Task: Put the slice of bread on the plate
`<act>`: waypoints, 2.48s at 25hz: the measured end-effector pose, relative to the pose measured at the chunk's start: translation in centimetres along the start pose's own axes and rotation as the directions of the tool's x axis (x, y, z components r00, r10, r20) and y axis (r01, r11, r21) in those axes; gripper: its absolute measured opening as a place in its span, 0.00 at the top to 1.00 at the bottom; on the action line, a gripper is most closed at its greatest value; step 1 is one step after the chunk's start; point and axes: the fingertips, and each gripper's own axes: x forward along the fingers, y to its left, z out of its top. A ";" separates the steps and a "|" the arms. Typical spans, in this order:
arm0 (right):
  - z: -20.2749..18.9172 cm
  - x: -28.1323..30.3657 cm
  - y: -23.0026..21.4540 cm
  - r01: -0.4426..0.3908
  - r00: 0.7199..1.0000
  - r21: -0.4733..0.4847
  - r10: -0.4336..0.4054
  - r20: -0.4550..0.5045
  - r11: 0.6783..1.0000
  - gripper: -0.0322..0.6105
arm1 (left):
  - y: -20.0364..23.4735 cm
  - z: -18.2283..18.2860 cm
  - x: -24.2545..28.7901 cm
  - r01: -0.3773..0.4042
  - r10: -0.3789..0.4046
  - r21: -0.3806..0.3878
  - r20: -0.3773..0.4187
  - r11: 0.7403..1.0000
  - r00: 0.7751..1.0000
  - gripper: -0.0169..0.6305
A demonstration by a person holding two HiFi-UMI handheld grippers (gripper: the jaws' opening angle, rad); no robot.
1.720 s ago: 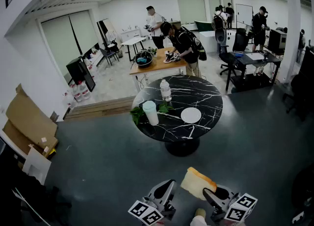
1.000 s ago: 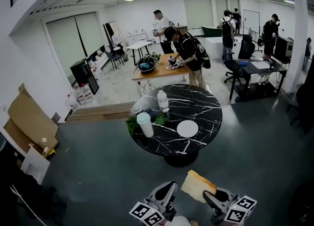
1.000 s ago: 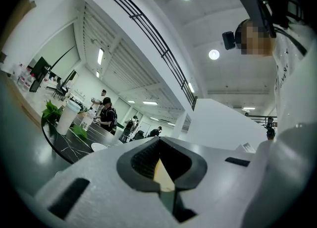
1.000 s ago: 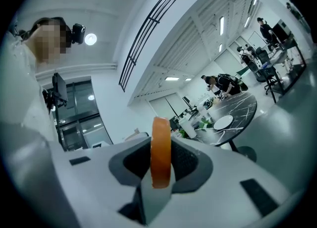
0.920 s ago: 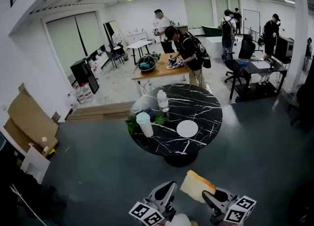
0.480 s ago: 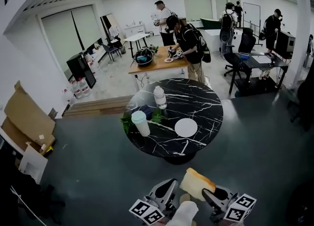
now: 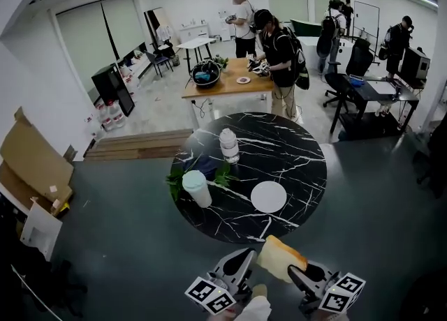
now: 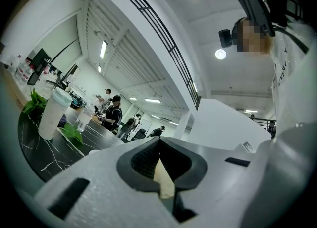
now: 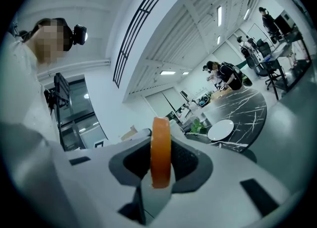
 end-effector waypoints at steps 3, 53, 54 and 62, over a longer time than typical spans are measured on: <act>1.1 1.9 -1.4 -0.003 1.000 0.004 0.003 -0.008 1.000 0.81 | 1.6 0.4 1.9 0.004 -0.004 -0.002 -0.006 1.000 1.000 0.96; 2.9 19.1 -25.6 0.127 0.980 0.369 -0.060 -0.187 0.921 0.81 | 21.1 -3.3 17.2 -0.277 0.279 0.117 -0.006 0.954 0.960 0.96; 2.9 19.6 -25.9 0.126 0.982 0.391 -0.058 -0.182 0.912 0.81 | 21.6 -3.3 17.3 -0.290 0.292 0.114 0.004 0.950 0.956 0.96; 2.0 23.1 -27.2 0.112 0.987 0.534 -0.032 -0.156 0.838 0.81 | 22.5 -4.8 18.7 -0.293 0.295 0.137 0.003 0.946 0.955 0.96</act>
